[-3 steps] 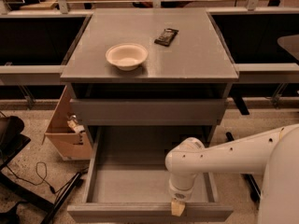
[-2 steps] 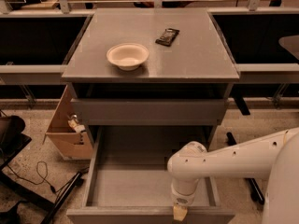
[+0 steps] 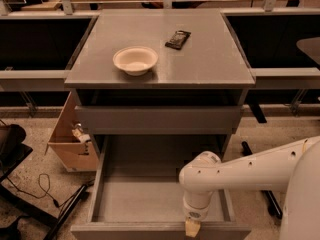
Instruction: Open middle drawer
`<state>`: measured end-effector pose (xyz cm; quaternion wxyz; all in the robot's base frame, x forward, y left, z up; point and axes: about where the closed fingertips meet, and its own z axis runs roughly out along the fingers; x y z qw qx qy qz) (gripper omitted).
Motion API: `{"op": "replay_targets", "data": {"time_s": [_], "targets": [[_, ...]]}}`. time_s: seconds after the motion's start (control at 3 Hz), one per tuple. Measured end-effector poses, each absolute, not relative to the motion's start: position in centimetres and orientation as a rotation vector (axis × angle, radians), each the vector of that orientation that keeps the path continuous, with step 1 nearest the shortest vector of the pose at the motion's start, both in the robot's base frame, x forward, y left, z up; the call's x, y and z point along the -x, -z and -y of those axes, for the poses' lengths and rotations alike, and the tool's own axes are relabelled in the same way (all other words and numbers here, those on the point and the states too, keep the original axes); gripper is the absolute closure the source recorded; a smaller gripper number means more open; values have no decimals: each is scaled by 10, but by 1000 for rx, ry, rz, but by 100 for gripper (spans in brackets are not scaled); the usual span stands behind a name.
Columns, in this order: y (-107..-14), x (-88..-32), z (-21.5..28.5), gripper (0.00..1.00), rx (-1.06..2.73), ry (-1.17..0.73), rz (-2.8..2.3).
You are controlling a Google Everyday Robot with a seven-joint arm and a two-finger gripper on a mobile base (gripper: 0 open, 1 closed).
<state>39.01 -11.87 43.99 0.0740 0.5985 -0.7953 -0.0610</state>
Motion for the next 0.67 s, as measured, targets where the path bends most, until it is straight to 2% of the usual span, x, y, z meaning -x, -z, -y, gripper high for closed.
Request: {"op": "replay_targets", "data": {"time_s": [0.67], "targets": [[-456, -389, 119, 11, -1812, 139, 2380]]}}
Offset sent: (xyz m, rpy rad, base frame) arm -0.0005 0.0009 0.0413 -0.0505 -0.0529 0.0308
